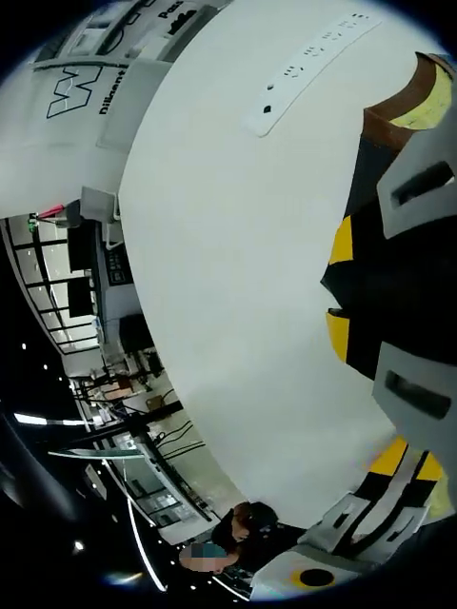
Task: Fold the garment on the visible template until the final outline fits inside the template.
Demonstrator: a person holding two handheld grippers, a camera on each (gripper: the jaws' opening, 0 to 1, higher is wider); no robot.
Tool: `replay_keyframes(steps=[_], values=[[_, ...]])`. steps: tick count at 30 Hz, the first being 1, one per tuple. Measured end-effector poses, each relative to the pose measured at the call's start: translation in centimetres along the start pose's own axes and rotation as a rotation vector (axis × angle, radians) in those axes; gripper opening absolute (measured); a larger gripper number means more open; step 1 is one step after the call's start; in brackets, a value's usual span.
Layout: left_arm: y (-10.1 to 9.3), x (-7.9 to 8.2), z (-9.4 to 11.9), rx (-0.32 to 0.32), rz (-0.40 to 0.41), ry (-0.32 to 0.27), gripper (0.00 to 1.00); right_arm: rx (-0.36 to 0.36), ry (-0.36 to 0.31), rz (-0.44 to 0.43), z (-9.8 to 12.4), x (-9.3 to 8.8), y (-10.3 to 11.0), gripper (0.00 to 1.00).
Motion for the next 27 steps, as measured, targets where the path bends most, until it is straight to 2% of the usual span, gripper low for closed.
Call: replay_keyframes(steps=[3, 8, 13, 20, 23, 25, 27], values=[[0.0, 0.1, -0.2, 0.017, -0.021, -0.004, 0.05, 0.018, 0.003, -0.027, -0.2, 0.1, -0.1, 0.00], [-0.3, 0.1, -0.2, 0.029, -0.060, -0.009, 0.05, 0.022, -0.001, -0.051, -0.7, 0.3, -0.4, 0.00], [-0.3, 0.1, -0.2, 0.036, -0.064, -0.010, 0.04, 0.021, -0.010, -0.072, -1.2, 0.6, -0.6, 0.00], [-0.7, -0.1, -0.1, 0.066, -0.095, -0.021, 0.04, 0.001, -0.023, -0.050, -1.2, 0.9, -0.7, 0.00], [-0.6, -0.1, 0.0, 0.079, -0.078, -0.019, 0.03, -0.058, -0.074, -0.092, -0.6, 1.2, -1.3, 0.00], [-0.6, -0.2, 0.1, 0.084, -0.068, -0.016, 0.03, -0.103, -0.114, -0.080, -0.2, 1.6, -1.8, 0.00], [-0.6, -0.3, 0.2, 0.087, -0.063, -0.019, 0.04, -0.102, -0.116, -0.091, 0.1, 2.0, -2.1, 0.00]])
Point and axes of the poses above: the point that each gripper's makers call its tool centre point, and the gripper's own axes: z roughly backward along the fingers, y roughly to its left, x roughly out of its top, the point moved 10 cm from there along z, roughly backward along the fingers, and after that the axes turned 12 degrees about x, right-handed, at the moved point
